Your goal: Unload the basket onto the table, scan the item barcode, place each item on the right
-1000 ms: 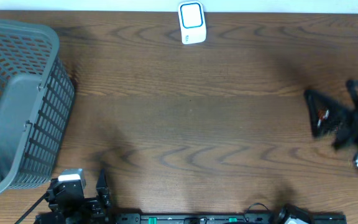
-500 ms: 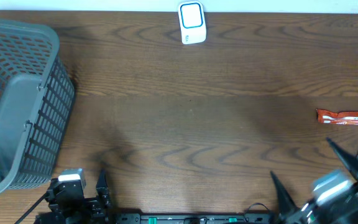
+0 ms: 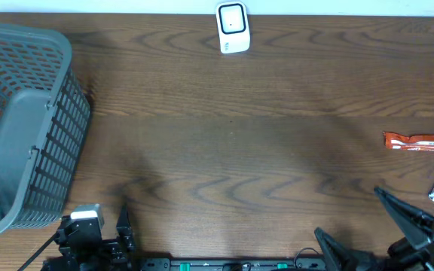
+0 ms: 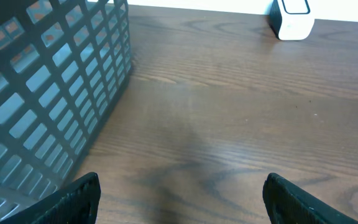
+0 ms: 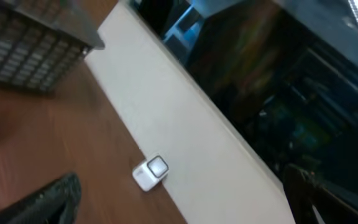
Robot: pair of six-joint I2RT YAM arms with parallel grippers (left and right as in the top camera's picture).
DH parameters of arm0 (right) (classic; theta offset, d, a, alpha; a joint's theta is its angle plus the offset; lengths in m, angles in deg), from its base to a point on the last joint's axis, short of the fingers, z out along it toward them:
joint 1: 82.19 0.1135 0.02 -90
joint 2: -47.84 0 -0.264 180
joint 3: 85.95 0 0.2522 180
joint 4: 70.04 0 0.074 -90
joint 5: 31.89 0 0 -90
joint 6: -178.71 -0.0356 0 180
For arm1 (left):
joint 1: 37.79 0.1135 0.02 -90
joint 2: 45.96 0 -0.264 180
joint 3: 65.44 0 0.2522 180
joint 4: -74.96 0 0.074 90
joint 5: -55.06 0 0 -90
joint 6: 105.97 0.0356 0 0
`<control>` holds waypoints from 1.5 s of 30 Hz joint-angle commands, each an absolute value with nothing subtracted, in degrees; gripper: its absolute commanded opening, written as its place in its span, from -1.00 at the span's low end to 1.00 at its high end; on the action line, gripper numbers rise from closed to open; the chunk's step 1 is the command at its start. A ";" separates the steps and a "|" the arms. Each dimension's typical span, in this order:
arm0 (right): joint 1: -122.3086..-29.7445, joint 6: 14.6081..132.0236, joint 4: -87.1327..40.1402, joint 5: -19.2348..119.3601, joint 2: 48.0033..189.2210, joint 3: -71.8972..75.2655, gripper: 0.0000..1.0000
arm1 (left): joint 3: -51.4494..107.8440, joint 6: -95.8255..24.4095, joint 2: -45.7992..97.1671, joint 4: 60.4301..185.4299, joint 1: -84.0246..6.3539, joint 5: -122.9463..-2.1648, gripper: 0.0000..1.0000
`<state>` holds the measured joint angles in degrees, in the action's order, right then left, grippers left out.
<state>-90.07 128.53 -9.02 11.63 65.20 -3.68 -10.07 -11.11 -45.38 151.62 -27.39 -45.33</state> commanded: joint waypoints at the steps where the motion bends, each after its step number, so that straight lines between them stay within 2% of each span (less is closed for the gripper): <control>1: -88.12 111.48 -13.74 21.62 60.79 -10.52 0.98 | -9.94 -11.13 -45.73 151.64 -27.59 -45.68 0.68; 4: -86.62 103.63 -20.75 28.35 57.69 -17.12 0.99 | -9.94 -11.13 -45.73 151.64 -27.59 -45.68 0.68; 9: -83.71 103.46 -36.84 29.53 52.79 -30.89 0.98 | -9.94 -11.13 -45.73 151.64 -27.59 -45.68 0.68; 14: -82.81 96.99 -56.93 31.69 48.81 -46.61 0.98 | -9.94 -11.13 -45.73 151.64 -27.59 -45.68 0.68; 17: -82.55 91.37 -63.72 37.16 48.16 -52.88 0.99 | -9.94 -11.13 -45.73 151.64 -27.59 -45.68 0.68; 20: -81.33 90.47 -67.09 41.68 48.16 -57.67 0.99 | -9.94 -11.13 -45.73 151.64 -27.59 -45.68 0.68; 26: -78.57 90.45 -70.00 52.17 48.13 -66.72 0.99 | -9.94 -11.13 -45.73 151.64 -27.59 -45.68 0.68; 30: -78.22 90.43 -70.89 53.53 48.11 -71.77 0.98 | -9.94 -11.13 -45.73 151.64 -27.59 -45.68 0.68; 42: -79.21 90.45 -53.10 57.29 48.11 -71.88 0.99 | -9.94 -11.13 -45.73 151.64 -27.59 -45.68 0.68; 45: -79.21 90.45 -51.88 57.44 48.11 -71.88 0.99 | -9.94 -11.13 -45.73 151.64 -27.59 -45.68 0.68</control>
